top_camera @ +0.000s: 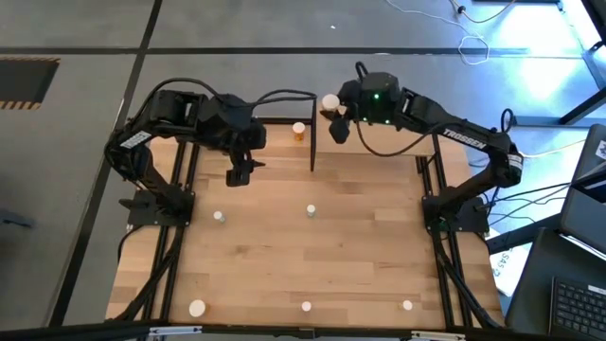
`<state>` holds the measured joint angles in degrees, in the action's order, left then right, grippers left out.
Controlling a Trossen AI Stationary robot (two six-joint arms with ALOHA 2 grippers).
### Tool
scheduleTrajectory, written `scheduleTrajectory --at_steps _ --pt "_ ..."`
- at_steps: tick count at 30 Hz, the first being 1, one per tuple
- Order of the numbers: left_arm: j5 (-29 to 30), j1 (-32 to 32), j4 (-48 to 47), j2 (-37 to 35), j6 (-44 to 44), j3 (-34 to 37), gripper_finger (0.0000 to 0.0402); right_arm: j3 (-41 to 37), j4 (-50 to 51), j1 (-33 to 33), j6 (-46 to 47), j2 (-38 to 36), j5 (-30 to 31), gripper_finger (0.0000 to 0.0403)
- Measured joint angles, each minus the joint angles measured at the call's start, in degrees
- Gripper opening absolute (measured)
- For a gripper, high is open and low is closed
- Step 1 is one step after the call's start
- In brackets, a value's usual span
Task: Pick and place medicine bottles onto shelf by color
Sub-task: Put the middle orange pill bottle on the shelf
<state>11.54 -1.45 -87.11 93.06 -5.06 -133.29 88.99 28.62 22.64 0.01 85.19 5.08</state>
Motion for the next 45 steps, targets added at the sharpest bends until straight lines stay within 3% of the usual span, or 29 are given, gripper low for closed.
scheduleTrajectory --at_steps 3,11,17,24,45 --pt "-0.54 0.02 -0.70 0.00 0.00 0.00 0.0268 -3.56 -2.05 0.19 1.40 0.09 4.27 0.0212" --pt "-0.53 0.00 -0.84 0.00 -1.38 0.00 0.0268 -13.76 -13.14 3.30 9.12 0.09 4.94 0.0212" --pt "-0.21 -0.02 0.74 0.00 -1.36 0.00 0.0268 -19.94 -18.42 4.76 10.33 0.05 11.84 0.0212" --pt "-0.11 -0.48 1.62 0.02 -0.76 0.00 0.0268 -27.88 -31.69 6.79 10.43 0.11 12.39 0.0212" --pt "-0.06 -3.96 1.66 0.04 0.39 0.00 0.0268 -32.92 -35.30 10.15 11.06 1.05 10.26 0.0212"
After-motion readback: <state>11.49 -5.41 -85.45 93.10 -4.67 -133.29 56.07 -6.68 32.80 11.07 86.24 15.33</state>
